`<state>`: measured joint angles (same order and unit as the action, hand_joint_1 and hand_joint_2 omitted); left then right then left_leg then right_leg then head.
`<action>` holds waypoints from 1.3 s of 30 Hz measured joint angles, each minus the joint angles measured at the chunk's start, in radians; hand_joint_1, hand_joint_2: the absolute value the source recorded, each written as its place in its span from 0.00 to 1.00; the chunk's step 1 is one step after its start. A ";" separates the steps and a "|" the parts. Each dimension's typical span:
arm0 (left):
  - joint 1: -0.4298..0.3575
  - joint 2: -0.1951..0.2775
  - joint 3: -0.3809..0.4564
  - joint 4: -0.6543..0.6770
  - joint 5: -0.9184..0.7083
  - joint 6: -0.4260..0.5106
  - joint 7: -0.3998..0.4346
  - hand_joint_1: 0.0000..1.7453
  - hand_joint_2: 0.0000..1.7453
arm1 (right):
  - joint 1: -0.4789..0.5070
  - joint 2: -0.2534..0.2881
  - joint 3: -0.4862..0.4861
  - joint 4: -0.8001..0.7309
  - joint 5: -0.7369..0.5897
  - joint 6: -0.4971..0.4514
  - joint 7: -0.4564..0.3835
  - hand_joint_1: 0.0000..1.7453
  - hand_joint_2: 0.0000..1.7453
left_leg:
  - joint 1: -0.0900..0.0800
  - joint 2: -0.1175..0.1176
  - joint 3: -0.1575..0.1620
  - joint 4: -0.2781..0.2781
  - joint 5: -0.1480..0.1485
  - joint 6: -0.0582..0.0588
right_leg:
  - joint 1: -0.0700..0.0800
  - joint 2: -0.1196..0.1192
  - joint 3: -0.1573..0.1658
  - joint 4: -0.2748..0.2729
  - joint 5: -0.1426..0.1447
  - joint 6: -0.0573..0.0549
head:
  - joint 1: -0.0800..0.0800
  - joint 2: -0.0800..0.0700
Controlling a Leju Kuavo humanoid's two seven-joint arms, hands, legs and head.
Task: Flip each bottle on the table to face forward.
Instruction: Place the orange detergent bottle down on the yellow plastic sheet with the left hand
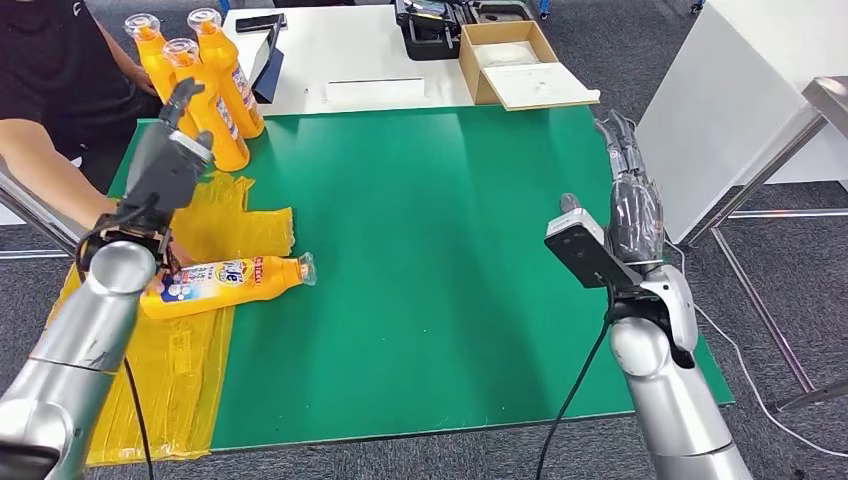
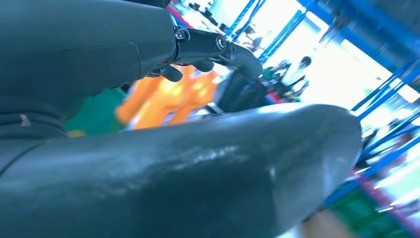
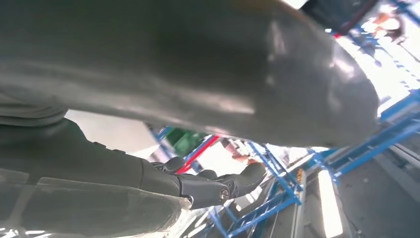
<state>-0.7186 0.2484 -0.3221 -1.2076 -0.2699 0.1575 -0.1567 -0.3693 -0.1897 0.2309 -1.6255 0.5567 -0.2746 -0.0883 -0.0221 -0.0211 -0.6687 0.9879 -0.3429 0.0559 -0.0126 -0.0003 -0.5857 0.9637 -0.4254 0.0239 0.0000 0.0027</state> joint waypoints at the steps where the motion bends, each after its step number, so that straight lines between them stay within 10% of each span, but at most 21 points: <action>1: -0.016 -0.007 0.002 -0.006 0.042 -0.001 0.006 0.00 0.00 | -0.014 0.000 0.000 0.011 -0.030 0.000 -0.010 0.00 0.00 | 0.000 0.000 0.000 0.000 0.000 0.000 | 0.000 0.000 0.000 0.000 0.000 0.000 | 0.000 0.000; 11: -0.150 -0.149 -0.008 0.079 0.565 -0.145 0.043 0.00 0.00 | -0.215 0.058 0.049 0.193 -0.281 0.058 -0.118 0.00 0.00 | 0.000 0.000 0.000 0.000 0.002 -0.001 | 0.000 0.000 0.002 0.000 0.001 0.001 | 0.000 0.000; 24: -0.244 -0.282 -0.080 0.212 0.561 -0.079 0.058 0.00 0.00 | -0.415 0.171 0.096 0.360 -0.295 0.030 -0.092 0.00 0.00 | 0.000 0.001 -0.001 0.000 0.002 0.000 | 0.000 0.001 0.003 0.001 0.001 0.001 | 0.000 0.000; 39: -0.238 -0.298 -0.082 0.238 0.538 -0.066 0.055 0.00 0.00 | -0.441 0.221 0.112 0.397 -0.225 0.003 -0.031 0.00 0.00 | 0.000 0.000 -0.001 0.000 0.002 0.000 | 0.000 0.000 0.003 0.001 0.001 0.001 | 0.000 0.000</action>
<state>-0.9565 -0.0497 -0.4043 -0.9693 0.2677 0.0916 -0.1016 -0.8102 0.0309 0.3433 -1.2287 0.3322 -0.2716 -0.1195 -0.0224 -0.0212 -0.6697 0.9883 -0.3405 0.0555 -0.0123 0.0001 -0.5830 0.9643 -0.4244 0.0245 0.0000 0.0027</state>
